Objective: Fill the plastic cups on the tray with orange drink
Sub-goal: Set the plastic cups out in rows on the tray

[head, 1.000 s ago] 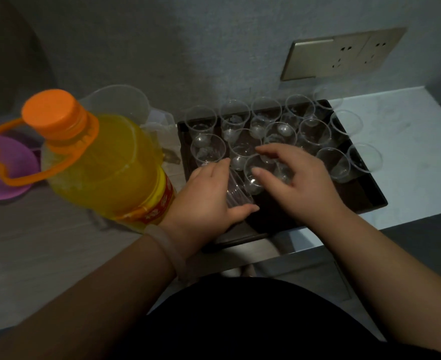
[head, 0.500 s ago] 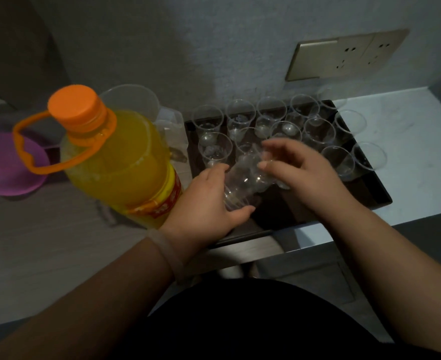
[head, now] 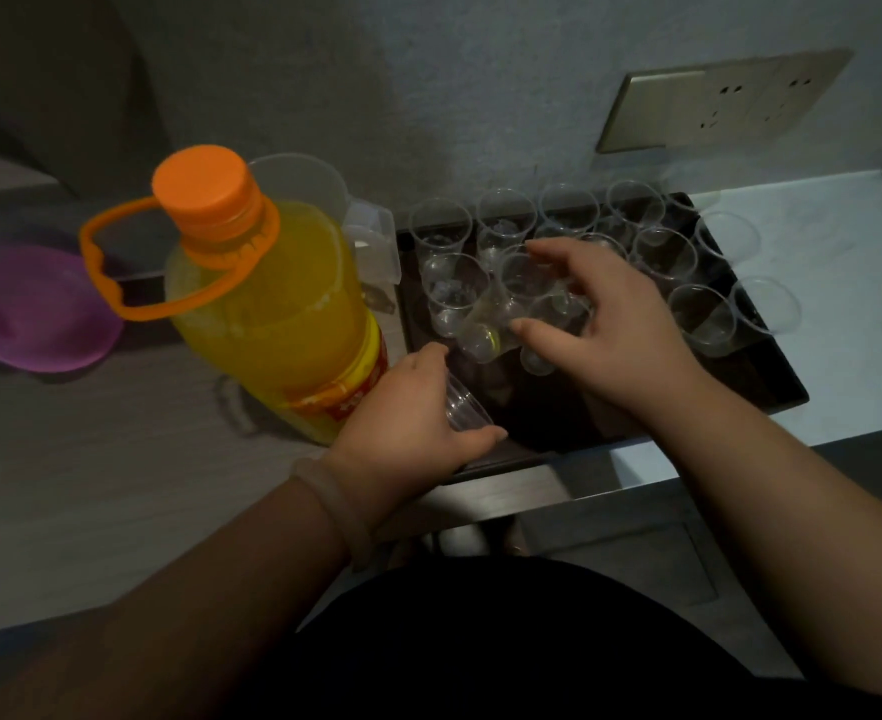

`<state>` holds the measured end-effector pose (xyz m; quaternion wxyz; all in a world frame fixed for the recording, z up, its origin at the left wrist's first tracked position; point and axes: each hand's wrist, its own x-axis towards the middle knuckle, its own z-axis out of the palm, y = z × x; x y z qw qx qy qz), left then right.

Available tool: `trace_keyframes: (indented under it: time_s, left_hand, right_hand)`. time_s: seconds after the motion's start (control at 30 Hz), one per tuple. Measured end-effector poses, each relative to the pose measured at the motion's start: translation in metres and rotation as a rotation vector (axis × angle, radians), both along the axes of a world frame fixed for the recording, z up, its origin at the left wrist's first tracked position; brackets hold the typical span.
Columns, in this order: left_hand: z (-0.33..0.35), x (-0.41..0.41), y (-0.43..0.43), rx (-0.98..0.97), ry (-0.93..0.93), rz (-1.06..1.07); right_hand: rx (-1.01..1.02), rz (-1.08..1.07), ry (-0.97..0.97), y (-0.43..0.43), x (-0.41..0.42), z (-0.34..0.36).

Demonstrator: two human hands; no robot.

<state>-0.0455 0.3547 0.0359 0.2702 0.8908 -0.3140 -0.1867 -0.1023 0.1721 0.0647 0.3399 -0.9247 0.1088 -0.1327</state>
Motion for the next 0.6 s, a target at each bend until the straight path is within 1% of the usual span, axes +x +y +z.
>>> trace_keyframes:
  time_s: [0.17, 0.4, 0.6]
  left_hand:
    - [0.001, -0.001, 0.007, 0.051, 0.001, -0.053]
    - [-0.003, 0.004, 0.019, 0.123, -0.008, -0.234]
    - [0.0, 0.008, 0.027, 0.143, -0.002, -0.348]
  right_hand:
    - [-0.073, 0.025, 0.035, 0.005, 0.003, -0.002]
    - [-0.261, 0.188, 0.191, 0.016, 0.01, -0.013]
    - [-0.373, 0.207, 0.237, 0.026, 0.013, -0.023]
